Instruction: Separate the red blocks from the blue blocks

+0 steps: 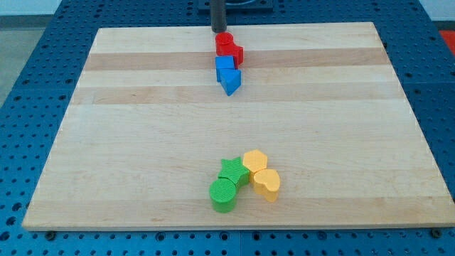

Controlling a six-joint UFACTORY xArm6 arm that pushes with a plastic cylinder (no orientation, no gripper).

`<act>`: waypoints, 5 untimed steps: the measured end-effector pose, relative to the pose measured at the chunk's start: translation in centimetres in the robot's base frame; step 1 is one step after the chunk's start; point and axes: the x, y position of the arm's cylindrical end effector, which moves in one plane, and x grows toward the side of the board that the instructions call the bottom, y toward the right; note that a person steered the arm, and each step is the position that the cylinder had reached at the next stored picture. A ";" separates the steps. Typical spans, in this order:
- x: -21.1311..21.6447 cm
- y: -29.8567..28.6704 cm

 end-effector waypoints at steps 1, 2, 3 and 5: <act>2.2 0.0; 3.3 0.0; 5.3 0.1; 7.0 1.0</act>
